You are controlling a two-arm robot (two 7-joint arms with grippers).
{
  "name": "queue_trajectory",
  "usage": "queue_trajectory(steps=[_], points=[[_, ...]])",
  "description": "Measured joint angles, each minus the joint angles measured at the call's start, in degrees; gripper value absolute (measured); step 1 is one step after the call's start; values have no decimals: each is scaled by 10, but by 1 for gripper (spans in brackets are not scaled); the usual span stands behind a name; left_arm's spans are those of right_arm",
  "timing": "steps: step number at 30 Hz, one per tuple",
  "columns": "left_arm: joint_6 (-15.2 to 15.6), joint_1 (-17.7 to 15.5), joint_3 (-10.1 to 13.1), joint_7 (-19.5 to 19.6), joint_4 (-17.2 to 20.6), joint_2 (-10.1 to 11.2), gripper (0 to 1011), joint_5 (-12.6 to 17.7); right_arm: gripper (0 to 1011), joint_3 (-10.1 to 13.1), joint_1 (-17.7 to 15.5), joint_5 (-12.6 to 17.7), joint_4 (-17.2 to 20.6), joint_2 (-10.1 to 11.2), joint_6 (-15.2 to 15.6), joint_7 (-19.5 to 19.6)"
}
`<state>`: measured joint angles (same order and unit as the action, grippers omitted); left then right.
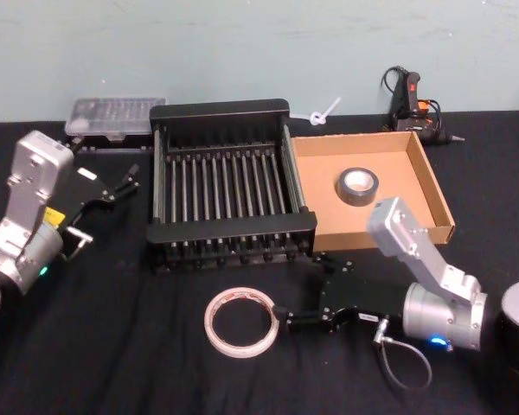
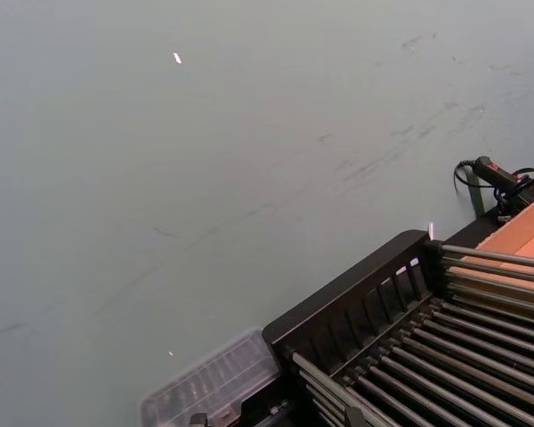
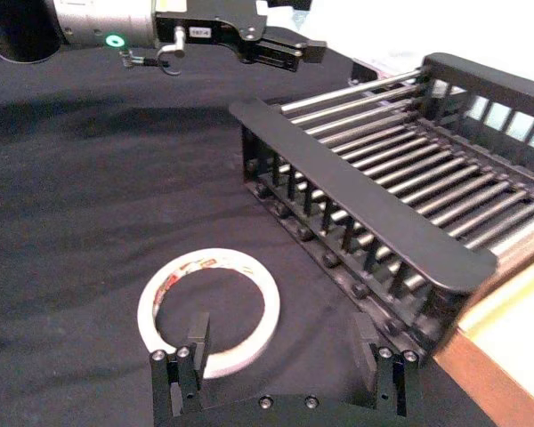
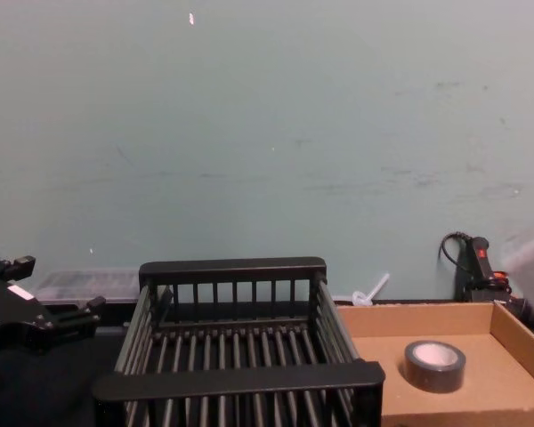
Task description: Pick up the white tape and place it into the black box , Pick up the silver tape and place it into the brown box.
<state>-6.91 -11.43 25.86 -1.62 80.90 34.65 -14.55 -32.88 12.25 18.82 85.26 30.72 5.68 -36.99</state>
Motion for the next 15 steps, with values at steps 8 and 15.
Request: queue_trajectory(steps=[8,15], points=[[0,0,0,0,0,0,1001,0,1002,-28,23,-9,-20,-17,5,-6],[0,0,0,0,0,0,1001,0,1002,-46,39,-23,-36,-32,11,-3]])
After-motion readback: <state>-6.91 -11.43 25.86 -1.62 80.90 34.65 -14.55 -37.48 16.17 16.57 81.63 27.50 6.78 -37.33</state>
